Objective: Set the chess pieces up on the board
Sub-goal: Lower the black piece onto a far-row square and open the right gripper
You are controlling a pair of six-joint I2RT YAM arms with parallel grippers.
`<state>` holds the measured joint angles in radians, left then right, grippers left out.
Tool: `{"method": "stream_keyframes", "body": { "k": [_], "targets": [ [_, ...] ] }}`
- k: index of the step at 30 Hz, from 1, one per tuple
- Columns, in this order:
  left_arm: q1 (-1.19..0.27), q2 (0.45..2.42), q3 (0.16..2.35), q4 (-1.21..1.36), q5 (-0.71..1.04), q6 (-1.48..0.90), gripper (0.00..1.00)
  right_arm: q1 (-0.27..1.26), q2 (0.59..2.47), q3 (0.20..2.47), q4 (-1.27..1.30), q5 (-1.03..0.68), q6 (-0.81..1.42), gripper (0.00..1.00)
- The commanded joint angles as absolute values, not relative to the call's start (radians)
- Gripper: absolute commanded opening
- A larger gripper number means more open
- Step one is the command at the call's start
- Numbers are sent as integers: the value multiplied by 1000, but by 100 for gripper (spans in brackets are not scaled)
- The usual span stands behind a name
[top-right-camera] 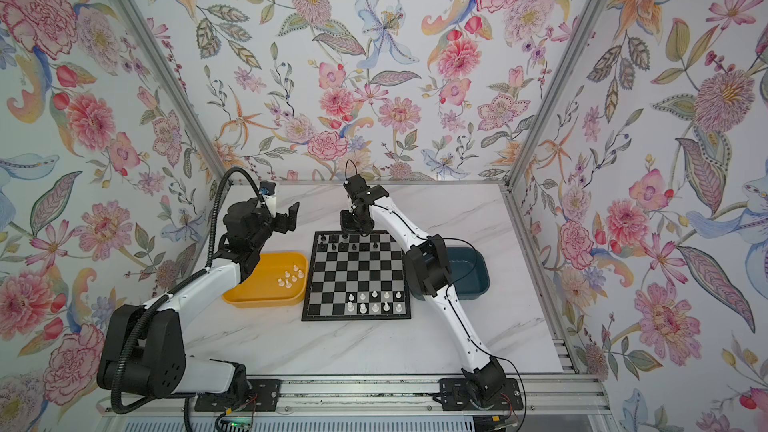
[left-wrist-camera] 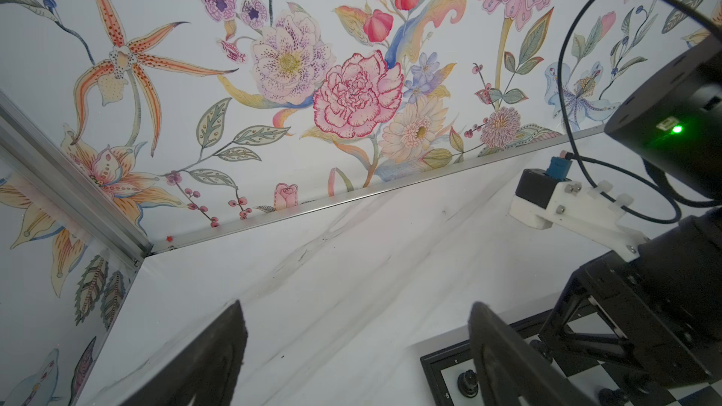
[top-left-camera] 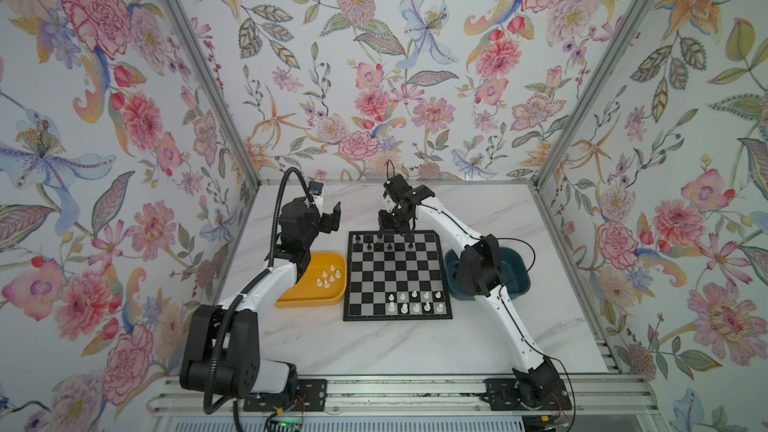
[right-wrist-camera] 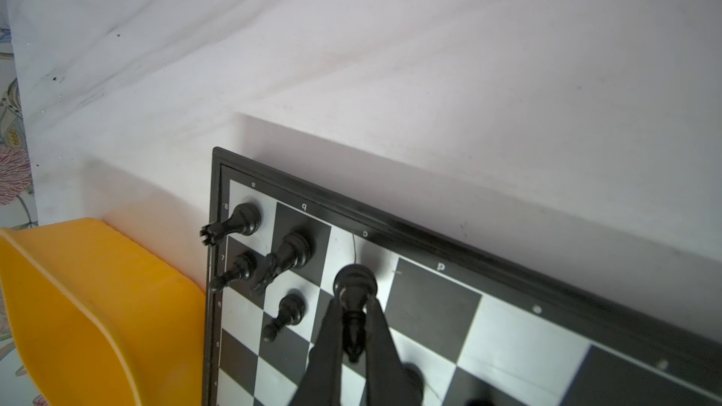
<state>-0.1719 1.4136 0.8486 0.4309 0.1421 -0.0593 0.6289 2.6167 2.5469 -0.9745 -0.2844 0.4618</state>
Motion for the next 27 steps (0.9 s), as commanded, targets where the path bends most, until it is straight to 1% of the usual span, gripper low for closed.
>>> {"method": "stream_keyframes", "body": {
  "k": [1, 13, 18, 21, 27],
  "targets": [
    [-179, 1413, 835, 439, 122, -41, 90, 636, 2646, 2542, -979, -294, 474, 1],
    [-181, 1415, 834, 439, 124, -41, 90, 638, 2650, 2523, -979, -294, 477, 4],
    [-180, 1417, 836, 439, 126, -41, 90, 637, 2652, 2519, -979, -291, 477, 7],
    [-179, 1416, 834, 439, 126, -41, 90, 638, 2652, 2519, -978, -296, 477, 10],
    [-179, 1416, 834, 439, 126, -40, 90, 641, 2649, 2520, -979, -293, 473, 21]
  ]
}}
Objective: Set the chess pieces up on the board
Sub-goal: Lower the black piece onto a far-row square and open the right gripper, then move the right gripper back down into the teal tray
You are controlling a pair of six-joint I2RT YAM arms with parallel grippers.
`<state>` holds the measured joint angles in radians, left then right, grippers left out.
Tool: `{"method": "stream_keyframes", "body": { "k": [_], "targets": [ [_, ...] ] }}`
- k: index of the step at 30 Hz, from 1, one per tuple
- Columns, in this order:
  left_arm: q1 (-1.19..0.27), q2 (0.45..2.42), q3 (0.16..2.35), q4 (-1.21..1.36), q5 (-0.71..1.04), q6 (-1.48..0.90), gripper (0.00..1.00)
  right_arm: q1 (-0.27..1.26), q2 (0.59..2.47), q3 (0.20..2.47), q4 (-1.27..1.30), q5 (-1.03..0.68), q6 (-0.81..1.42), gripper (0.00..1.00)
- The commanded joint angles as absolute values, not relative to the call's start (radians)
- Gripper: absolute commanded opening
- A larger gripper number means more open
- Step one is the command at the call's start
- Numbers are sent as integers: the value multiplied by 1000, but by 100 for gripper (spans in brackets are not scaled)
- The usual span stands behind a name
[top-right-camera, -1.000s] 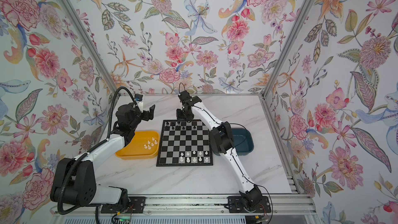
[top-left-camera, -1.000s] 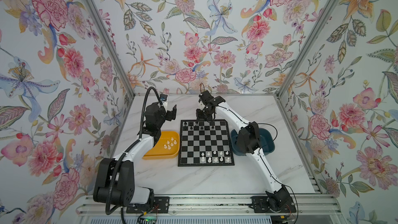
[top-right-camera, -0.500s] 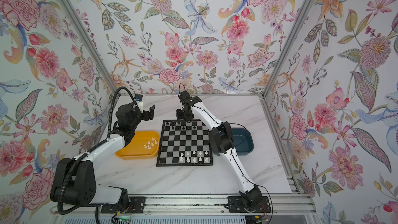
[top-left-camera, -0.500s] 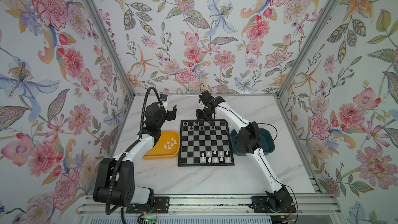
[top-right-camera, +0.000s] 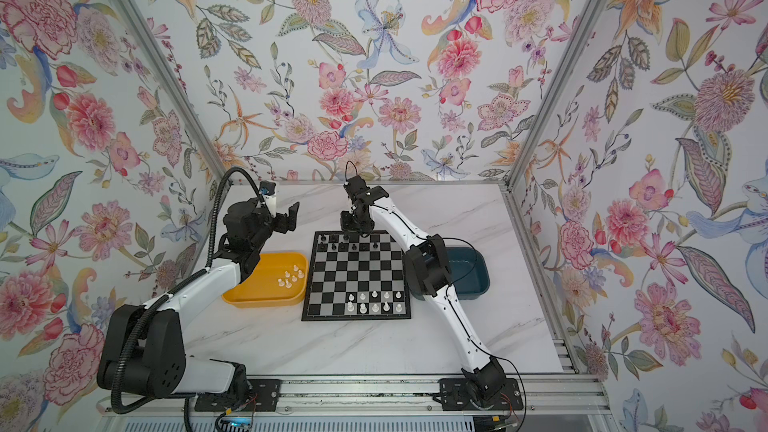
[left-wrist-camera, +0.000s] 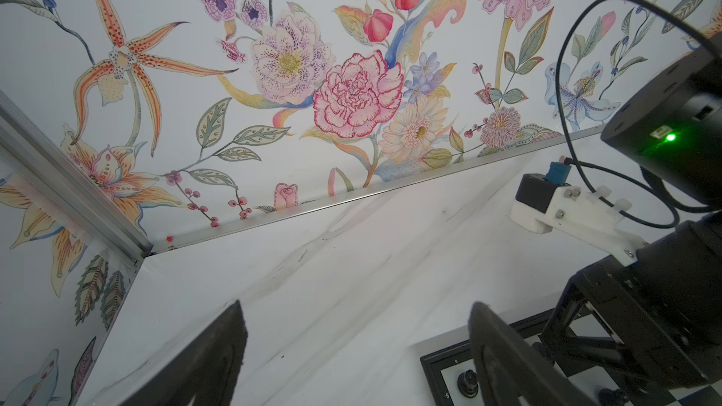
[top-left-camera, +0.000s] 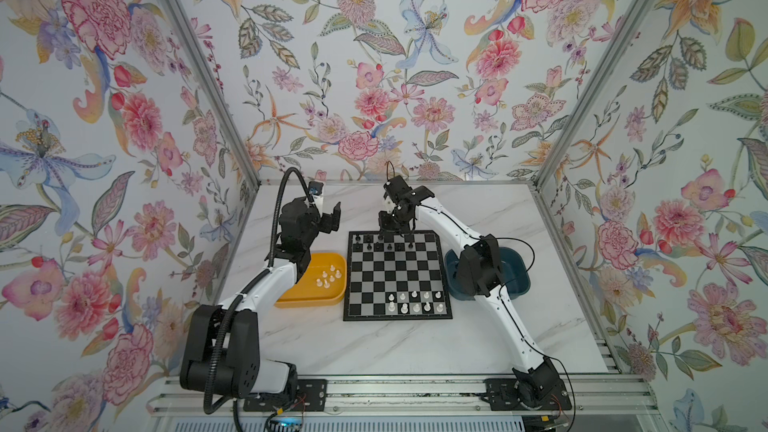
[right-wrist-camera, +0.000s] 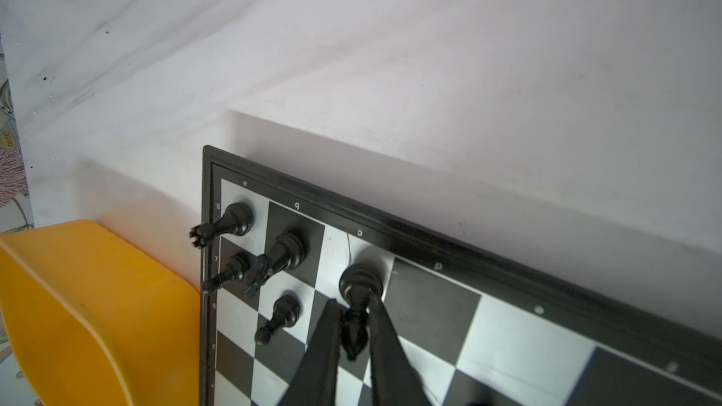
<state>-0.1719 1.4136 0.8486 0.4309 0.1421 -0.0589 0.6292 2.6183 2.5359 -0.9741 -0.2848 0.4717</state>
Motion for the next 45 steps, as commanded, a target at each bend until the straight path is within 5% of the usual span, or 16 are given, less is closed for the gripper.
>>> {"method": "stream_keyframes", "body": {
  "k": [1, 28, 45],
  "targets": [
    [-179, 1416, 834, 439, 125, -40, 90, 640, 2650, 2522, -979, -295, 472, 22],
    [-180, 1408, 828, 442, 132, -38, 91, 638, 2594, 2551, -977, -335, 466, 36],
    [-179, 1392, 857, 452, 159, -60, 90, 545, 2252, 2298, -974, -181, 387, 40]
  ]
}}
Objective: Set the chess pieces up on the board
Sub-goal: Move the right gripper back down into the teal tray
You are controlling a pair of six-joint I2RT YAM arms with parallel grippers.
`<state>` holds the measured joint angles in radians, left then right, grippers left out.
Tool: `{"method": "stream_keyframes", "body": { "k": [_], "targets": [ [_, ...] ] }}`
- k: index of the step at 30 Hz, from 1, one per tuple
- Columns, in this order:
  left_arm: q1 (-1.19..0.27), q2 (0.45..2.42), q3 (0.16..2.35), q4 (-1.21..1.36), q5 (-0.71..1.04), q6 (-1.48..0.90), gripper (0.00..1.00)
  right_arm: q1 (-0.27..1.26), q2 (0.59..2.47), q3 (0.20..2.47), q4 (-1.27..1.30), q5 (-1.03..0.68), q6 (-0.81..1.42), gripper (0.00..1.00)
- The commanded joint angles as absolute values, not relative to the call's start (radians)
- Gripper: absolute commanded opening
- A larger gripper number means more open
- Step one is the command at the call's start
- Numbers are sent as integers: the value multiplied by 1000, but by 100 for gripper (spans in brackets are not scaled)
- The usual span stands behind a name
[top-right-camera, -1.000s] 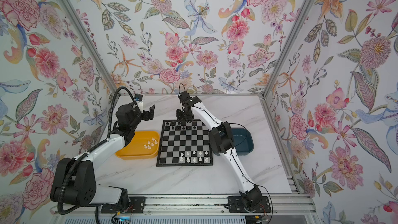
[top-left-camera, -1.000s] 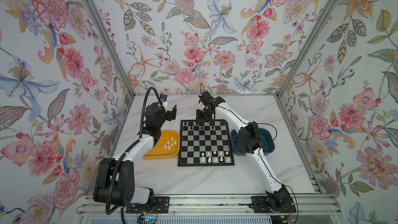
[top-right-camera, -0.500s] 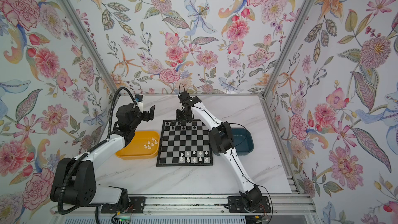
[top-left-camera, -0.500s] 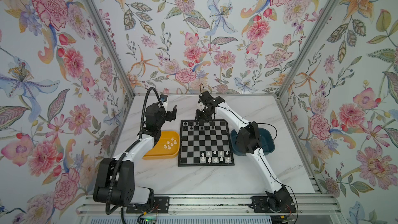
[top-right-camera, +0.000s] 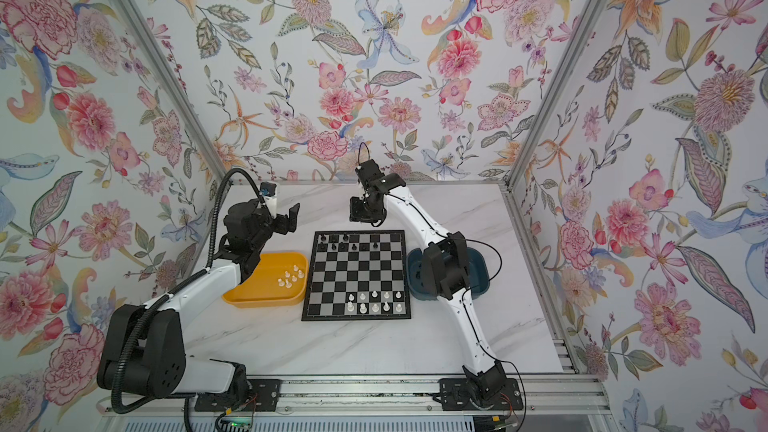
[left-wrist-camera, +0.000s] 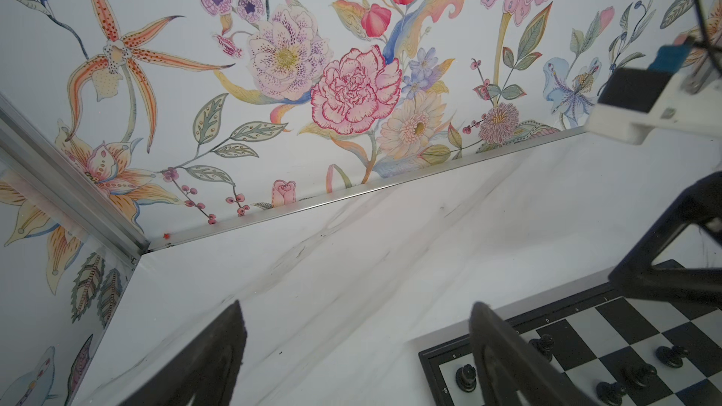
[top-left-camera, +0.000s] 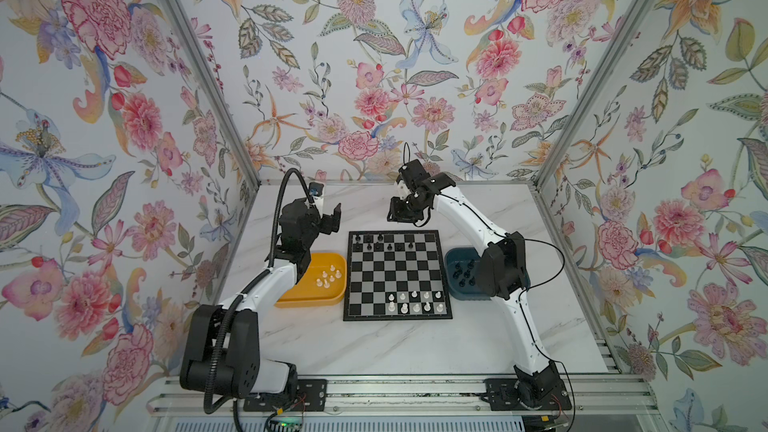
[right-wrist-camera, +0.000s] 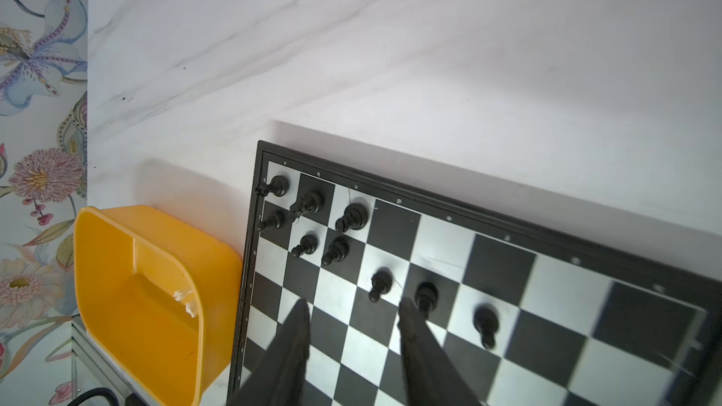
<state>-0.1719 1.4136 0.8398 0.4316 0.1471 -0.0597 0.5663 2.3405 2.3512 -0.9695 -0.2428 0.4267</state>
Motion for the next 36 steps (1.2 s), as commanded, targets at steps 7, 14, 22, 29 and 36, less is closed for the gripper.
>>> {"method": "stream_keyframes", "body": {
  "k": [7, 14, 22, 29, 36],
  "targets": [
    [-180, 1415, 894, 459, 176, -85, 90, 458, 1983, 1953, -927, -95, 361, 39],
    [-180, 1443, 956, 399, 150, -67, 89, 387, 1721, 1614, -861, -41, 368, 25],
    [-181, 1431, 952, 390, 135, -67, 89, 364, 1608, 1384, -857, -40, 383, 18],
    [-181, 1437, 956, 393, 149, -81, 89, 362, 1606, 1282, -803, -54, 387, 15],
    [-181, 1439, 957, 391, 145, -82, 89, 355, 1666, 1236, -732, -90, 384, 14]
  ]
}}
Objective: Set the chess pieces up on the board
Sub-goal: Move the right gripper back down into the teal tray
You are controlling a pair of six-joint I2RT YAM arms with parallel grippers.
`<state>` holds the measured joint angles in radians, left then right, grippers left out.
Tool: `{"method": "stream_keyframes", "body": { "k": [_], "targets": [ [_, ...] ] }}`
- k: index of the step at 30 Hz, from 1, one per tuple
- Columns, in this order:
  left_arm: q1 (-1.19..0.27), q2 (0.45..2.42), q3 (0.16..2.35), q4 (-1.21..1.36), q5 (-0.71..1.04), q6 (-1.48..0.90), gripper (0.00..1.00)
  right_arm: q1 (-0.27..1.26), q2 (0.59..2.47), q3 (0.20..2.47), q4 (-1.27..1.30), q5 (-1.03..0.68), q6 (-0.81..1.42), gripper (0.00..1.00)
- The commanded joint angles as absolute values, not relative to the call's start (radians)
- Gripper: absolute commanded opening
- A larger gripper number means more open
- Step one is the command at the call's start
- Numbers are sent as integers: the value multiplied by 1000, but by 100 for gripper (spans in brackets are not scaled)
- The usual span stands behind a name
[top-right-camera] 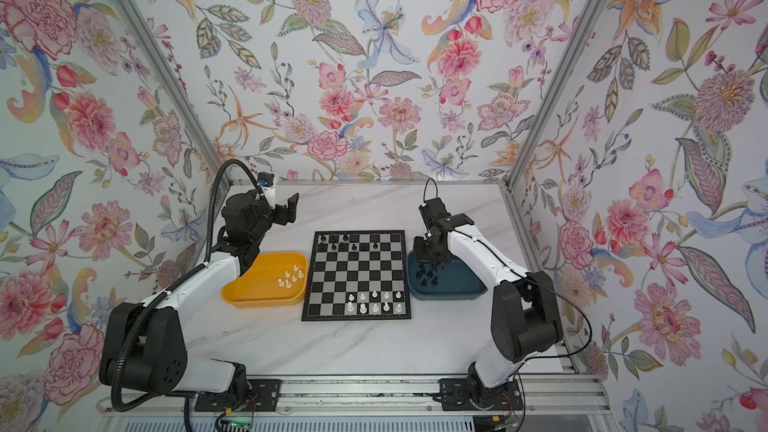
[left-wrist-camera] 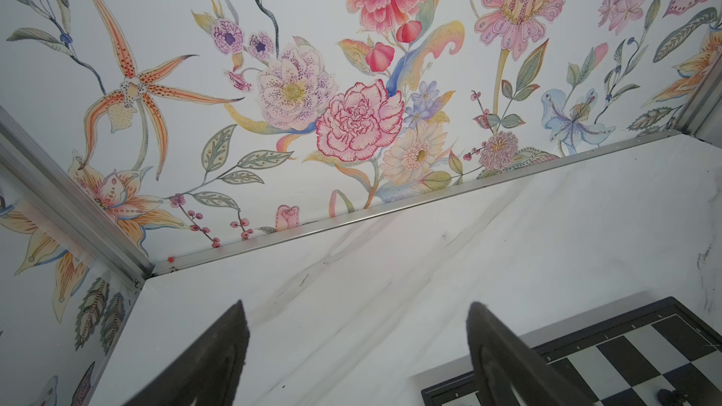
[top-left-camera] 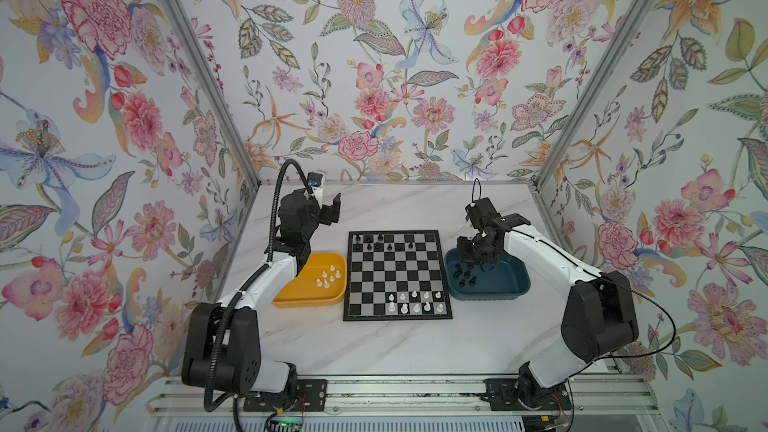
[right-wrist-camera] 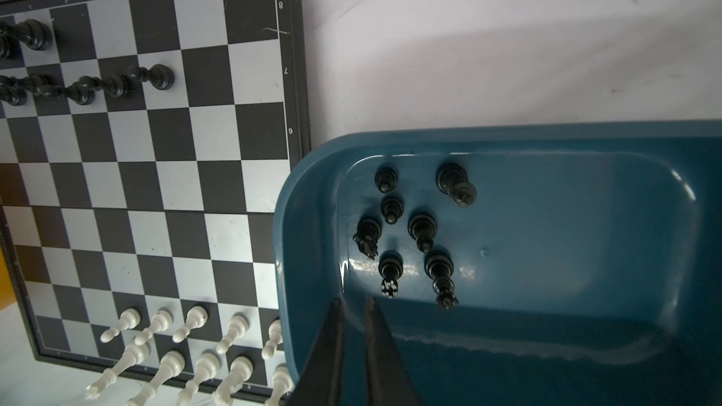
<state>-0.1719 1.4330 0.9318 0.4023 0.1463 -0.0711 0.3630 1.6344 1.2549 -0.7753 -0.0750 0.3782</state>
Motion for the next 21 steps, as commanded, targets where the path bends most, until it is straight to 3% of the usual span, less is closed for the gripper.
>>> {"method": "stream_keyframes", "body": {
  "k": [1, 21],
  "targets": [
    [-181, 1439, 959, 390, 143, -81, 89, 354, 1677, 1235, -726, -88, 381, 14],
    [-181, 1463, 996, 360, 150, -81, 89, 336, 1820, 1255, -661, -52, 371, 21]
  ]
}}
